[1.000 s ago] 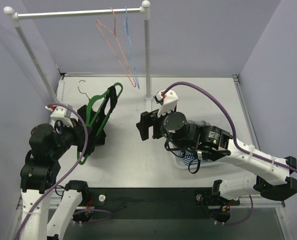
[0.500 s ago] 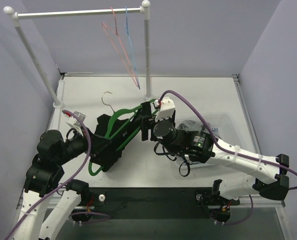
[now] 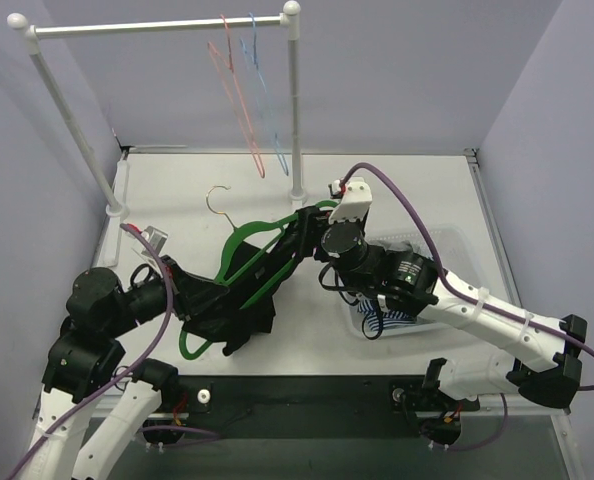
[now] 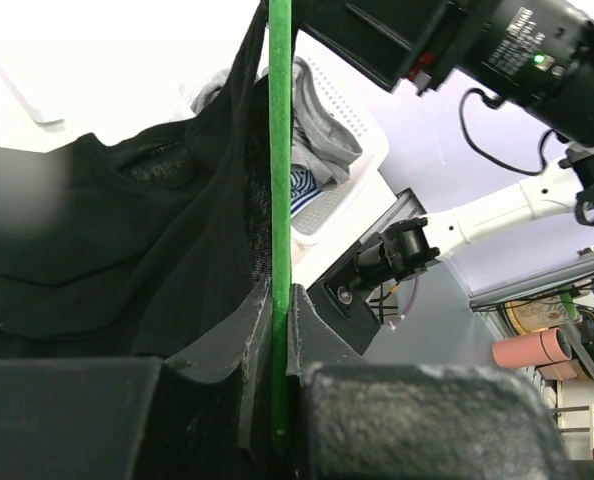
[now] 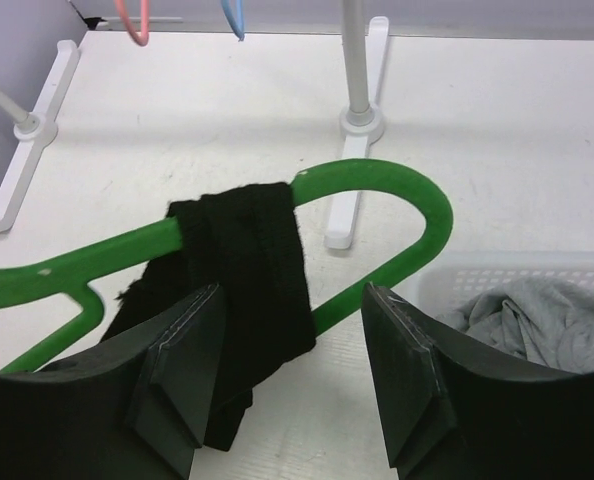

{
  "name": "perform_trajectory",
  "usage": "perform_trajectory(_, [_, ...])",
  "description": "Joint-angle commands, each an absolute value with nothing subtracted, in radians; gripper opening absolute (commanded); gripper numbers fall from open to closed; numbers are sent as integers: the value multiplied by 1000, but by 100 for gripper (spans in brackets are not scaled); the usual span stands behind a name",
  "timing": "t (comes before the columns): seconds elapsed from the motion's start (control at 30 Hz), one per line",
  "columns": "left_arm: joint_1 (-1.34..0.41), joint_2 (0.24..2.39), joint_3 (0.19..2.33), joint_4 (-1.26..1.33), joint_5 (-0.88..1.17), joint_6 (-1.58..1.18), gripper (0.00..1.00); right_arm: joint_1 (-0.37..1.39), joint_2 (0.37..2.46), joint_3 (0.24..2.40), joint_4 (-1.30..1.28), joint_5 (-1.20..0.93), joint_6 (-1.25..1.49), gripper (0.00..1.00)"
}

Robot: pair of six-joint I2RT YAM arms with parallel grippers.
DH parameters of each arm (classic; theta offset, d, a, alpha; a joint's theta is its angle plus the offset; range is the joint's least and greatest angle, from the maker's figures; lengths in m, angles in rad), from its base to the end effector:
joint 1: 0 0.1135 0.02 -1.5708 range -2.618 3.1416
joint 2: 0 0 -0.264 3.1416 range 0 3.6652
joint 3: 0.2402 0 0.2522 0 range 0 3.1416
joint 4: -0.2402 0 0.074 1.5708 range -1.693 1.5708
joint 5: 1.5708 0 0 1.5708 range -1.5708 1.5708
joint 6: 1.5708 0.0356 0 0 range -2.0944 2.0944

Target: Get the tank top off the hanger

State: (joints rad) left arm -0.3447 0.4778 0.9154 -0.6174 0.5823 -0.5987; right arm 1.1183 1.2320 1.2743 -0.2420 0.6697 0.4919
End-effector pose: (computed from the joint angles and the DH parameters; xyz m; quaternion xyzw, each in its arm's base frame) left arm 0.0725 -0.0468 0.3745 0.0893 0.7528 -0.4752 0.4466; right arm 0.1398 0.2371 0.4126 -0.0273 0.7596 0.2548 0.5978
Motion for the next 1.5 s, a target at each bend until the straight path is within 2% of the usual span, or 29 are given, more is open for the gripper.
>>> perform_trajectory(0.0, [-353, 457, 976, -522, 606, -632, 0, 1089, 1209, 1279, -201, 677, 468, 56])
perform_trajectory(0.4, [-357, 453, 1006, -523, 632, -657, 0, 1080, 1212, 1315, -170, 474, 411, 55])
perform_trajectory(0.5, [-357, 460, 1034, -537, 634, -652, 0, 1085, 1204, 1319, -169, 492, 411, 43])
perform_trajectory(0.53, [-357, 463, 1040, -540, 635, -650, 0, 1085, 1200, 1321, -172, 503, 410, 28])
perform_trajectory(0.6, [-357, 465, 1060, -552, 635, -649, 0, 1085, 1186, 1325, -172, 517, 387, 12])
perform_trajectory(0.63, [-357, 468, 1069, -557, 631, -649, 0, 1085, 1184, 1330, -172, 535, 370, 0])
perform_trajectory(0.77, [-359, 497, 1161, -653, 606, -582, 0, 1081, 1164, 1374, -175, 606, 282, 0])
perform_trajectory(0.97, [-374, 495, 1190, -776, 526, -491, 0, 1014, 1137, 1414, -152, 683, 199, 0])
perform_trajectory(1.3, [-380, 494, 1192, -778, 531, -468, 0, 839, 1146, 1442, -173, 604, 161, 0])
perform_trajectory(1.47, [-382, 494, 1224, -759, 511, -462, 0, 796, 1114, 1361, -262, 551, 255, 0])
